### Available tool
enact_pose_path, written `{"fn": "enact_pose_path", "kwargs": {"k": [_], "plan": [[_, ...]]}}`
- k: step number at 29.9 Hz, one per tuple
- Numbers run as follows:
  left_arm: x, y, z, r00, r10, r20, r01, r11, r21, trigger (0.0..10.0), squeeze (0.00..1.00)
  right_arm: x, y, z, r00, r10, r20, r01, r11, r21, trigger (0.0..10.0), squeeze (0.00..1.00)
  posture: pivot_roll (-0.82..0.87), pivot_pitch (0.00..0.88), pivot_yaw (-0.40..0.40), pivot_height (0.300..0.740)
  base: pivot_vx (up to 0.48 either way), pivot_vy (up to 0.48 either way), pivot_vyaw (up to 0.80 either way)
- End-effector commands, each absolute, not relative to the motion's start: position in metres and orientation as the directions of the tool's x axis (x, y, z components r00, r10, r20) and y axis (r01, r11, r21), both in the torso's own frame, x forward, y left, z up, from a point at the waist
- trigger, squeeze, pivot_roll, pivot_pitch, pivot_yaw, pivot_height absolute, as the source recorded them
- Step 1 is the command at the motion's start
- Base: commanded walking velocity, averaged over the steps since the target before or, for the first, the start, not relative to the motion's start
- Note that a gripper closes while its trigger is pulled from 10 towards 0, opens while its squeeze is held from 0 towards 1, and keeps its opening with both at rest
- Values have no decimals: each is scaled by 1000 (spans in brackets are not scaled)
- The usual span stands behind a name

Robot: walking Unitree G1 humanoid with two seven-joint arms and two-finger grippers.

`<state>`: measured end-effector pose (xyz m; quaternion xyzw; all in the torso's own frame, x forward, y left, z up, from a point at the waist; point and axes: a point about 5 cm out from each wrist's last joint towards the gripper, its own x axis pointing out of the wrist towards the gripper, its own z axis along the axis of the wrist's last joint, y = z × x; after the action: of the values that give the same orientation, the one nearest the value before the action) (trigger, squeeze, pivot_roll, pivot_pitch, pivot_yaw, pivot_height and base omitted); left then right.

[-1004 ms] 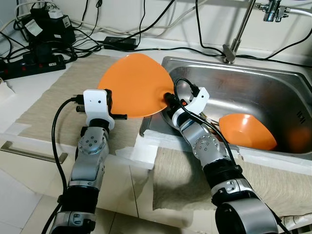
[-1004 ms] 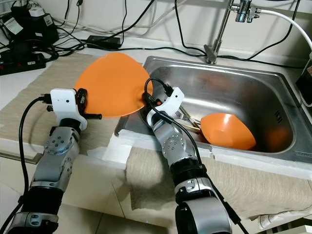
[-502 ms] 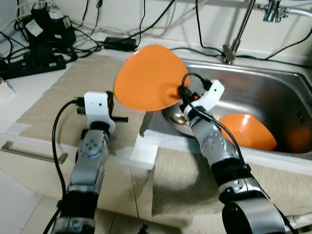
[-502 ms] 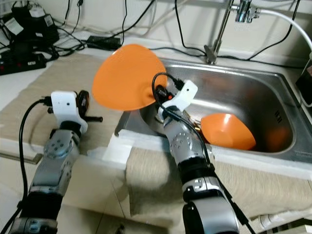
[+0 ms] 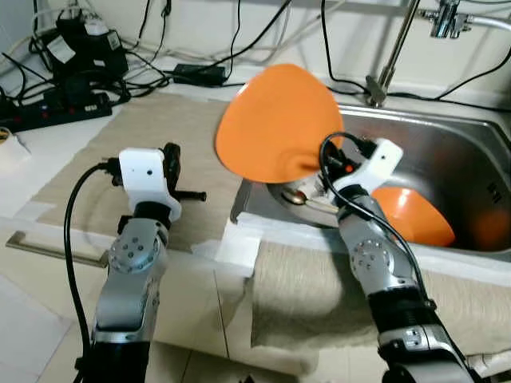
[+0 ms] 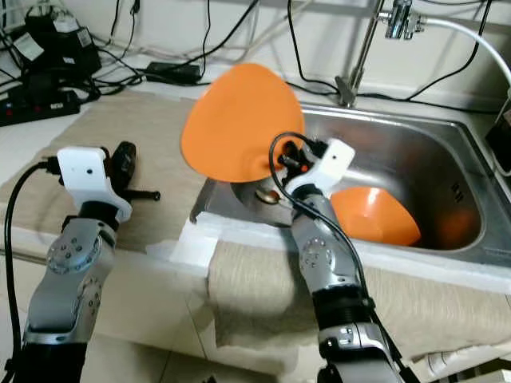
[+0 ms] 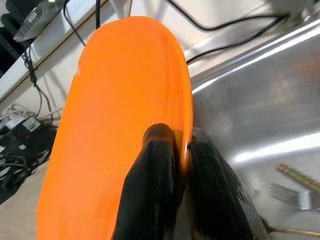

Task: Kitchen organization

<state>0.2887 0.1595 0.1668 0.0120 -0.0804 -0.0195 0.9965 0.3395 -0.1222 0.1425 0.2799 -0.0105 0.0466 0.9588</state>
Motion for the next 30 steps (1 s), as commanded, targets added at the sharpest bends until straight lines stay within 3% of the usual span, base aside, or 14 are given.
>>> {"fn": "enact_pose_path", "kwargs": {"k": [1,30], "plan": [[287,152,167,986,-71,152,66,997,36,10000,0,275,-181,152,951,-26,309,109,961,-256,0,612,-20,0,20,740,0,0,0],[287,150,166,986,-75,147,71,997,35,10000,0,279,-184,159,944,-39,326,127,959,-255,0,616,-28,0,25,740,0,0,0]]}}
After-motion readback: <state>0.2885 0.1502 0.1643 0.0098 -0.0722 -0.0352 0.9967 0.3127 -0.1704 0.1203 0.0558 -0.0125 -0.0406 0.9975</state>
